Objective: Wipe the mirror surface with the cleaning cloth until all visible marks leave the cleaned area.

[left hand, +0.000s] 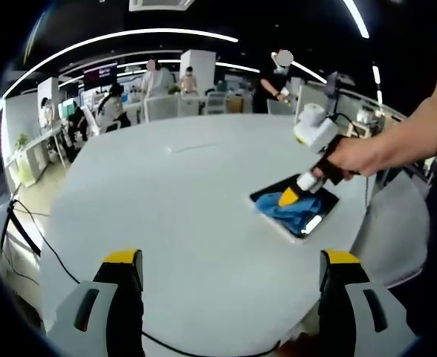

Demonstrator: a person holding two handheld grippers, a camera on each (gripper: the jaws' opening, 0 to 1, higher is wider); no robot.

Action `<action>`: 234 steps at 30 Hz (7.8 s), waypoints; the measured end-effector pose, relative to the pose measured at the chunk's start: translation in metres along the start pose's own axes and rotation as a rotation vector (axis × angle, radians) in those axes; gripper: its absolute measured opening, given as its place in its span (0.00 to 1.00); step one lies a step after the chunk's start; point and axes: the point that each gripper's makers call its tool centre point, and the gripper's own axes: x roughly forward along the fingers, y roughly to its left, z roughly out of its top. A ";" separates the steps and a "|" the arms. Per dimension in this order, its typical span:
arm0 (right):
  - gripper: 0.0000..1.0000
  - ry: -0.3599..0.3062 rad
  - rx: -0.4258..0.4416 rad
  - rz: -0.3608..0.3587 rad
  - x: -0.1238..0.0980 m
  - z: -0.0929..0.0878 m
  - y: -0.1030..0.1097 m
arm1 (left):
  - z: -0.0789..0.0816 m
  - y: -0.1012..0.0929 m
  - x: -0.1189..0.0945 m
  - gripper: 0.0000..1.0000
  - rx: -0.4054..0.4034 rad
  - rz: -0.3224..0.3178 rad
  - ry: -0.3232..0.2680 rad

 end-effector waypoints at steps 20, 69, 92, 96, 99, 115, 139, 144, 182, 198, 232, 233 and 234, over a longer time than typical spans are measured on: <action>0.00 -0.025 0.033 -0.014 -0.019 -0.012 -0.045 | 0.000 -0.009 0.009 0.99 -0.001 -0.014 0.002; 0.00 -0.031 0.114 -0.124 -0.071 -0.041 -0.162 | 0.008 -0.018 0.017 0.99 0.010 -0.027 0.002; 0.00 -0.036 0.028 -0.187 -0.069 -0.042 -0.163 | 0.013 -0.020 0.028 0.99 0.019 -0.050 -0.001; 0.00 -0.039 0.041 -0.186 -0.070 -0.043 -0.161 | 0.014 -0.020 0.028 0.99 0.020 -0.051 -0.004; 0.00 -0.036 0.054 -0.180 -0.071 -0.046 -0.159 | 0.013 -0.019 0.026 0.99 0.019 -0.048 -0.002; 0.00 -0.034 0.078 -0.153 -0.076 -0.065 -0.146 | 0.009 -0.022 0.025 0.99 0.008 -0.045 -0.004; 0.00 0.001 0.123 -0.134 -0.085 -0.091 -0.134 | 0.008 -0.025 0.017 0.99 -0.007 -0.034 -0.022; 0.00 -0.006 0.127 -0.139 -0.085 -0.092 -0.134 | 0.007 -0.022 0.015 0.99 -0.003 -0.031 -0.020; 0.00 -0.013 0.113 -0.146 -0.068 -0.080 -0.100 | 0.003 -0.011 0.005 1.00 0.027 -0.022 -0.021; 0.00 -0.020 0.122 -0.115 -0.055 -0.070 -0.073 | 0.000 -0.008 0.004 1.00 0.009 -0.030 -0.024; 0.00 0.006 0.048 -0.043 -0.023 -0.051 -0.004 | -0.008 0.004 -0.002 1.00 0.006 -0.032 -0.021; 0.00 0.006 0.047 -0.042 -0.023 -0.050 -0.003 | -0.008 0.004 -0.002 1.00 0.005 -0.030 -0.022; 0.00 0.006 0.046 -0.040 -0.022 -0.050 -0.001 | -0.009 0.005 -0.003 1.00 0.004 -0.029 -0.022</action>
